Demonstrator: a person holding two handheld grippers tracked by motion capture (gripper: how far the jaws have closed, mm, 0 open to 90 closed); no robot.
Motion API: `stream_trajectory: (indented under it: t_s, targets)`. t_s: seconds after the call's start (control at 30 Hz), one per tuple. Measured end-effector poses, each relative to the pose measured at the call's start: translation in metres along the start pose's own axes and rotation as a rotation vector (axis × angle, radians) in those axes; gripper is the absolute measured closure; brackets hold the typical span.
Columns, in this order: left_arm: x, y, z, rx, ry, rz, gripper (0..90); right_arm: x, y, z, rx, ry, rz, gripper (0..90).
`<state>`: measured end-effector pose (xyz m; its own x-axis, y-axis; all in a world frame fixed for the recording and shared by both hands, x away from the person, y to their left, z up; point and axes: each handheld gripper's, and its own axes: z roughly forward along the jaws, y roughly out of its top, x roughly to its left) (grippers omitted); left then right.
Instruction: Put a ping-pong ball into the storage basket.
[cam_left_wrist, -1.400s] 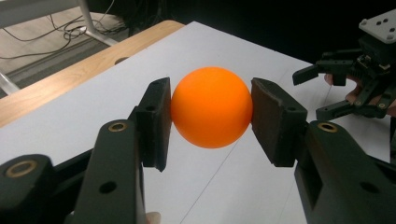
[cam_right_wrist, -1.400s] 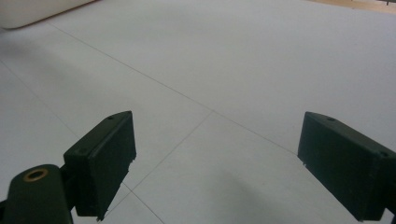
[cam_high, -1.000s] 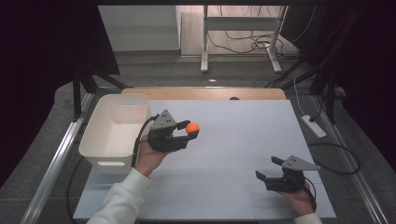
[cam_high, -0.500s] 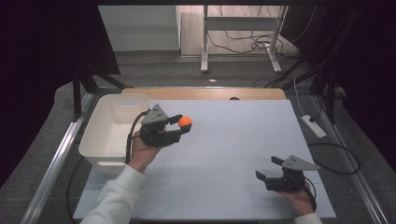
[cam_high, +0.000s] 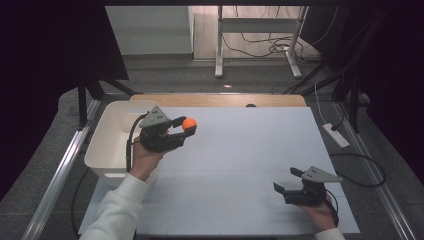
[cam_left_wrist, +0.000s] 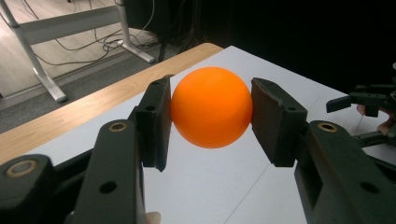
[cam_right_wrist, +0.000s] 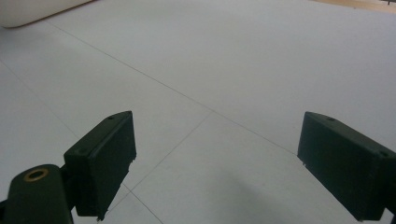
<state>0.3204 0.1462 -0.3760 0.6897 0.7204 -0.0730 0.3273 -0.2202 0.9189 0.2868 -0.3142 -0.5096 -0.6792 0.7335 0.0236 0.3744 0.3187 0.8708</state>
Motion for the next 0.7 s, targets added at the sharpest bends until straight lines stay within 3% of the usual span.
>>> stream_trajectory:
  t_s: [0.53,0.7]
  targets:
    - [0.01,0.002,-0.01,-0.016,0.034,-0.016,50.7,0.0,0.0,0.0,0.001,0.0,0.0,11.1]
    - [0.013,0.002,-0.014,-0.036,0.064,-0.022,50.8,0.0,0.0,0.0,0.003,-0.003,-0.003,11.1]
